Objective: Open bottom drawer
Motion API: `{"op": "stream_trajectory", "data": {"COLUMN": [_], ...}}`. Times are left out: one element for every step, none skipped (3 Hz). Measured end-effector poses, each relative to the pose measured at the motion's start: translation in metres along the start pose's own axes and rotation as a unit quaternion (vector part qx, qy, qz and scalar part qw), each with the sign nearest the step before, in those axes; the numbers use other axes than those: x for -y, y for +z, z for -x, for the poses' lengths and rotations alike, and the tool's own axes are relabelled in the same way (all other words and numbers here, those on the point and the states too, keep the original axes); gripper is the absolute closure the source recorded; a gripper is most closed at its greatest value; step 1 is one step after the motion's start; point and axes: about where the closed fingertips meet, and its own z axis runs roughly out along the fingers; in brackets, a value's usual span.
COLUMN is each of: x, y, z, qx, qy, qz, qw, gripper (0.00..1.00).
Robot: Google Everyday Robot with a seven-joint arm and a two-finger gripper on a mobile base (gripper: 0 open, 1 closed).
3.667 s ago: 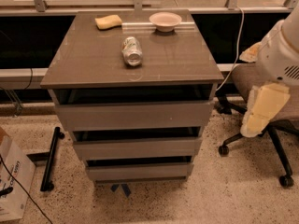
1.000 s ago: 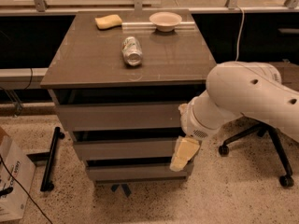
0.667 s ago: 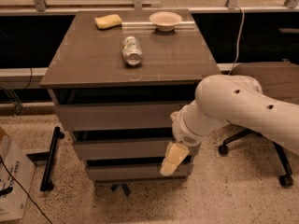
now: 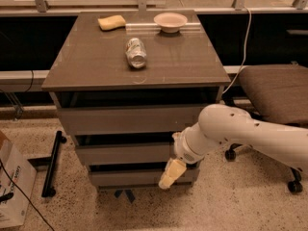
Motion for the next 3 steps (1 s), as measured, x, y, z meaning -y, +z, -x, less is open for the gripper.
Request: {"op": "stream_trajectory", "data": {"x": [0.002, 0.000, 0.003], "y": [0.033, 0.039, 0.059], "z": [-0.018, -0.020, -0.029], "qx": [0.016, 0.016, 0.016], "qy": [0.019, 0.021, 0.026], "qz": [0.025, 0.030, 0.031], "qw": [0.9994, 0.9992, 0.9991], "gripper": [0.00, 0.00, 0.00]}}
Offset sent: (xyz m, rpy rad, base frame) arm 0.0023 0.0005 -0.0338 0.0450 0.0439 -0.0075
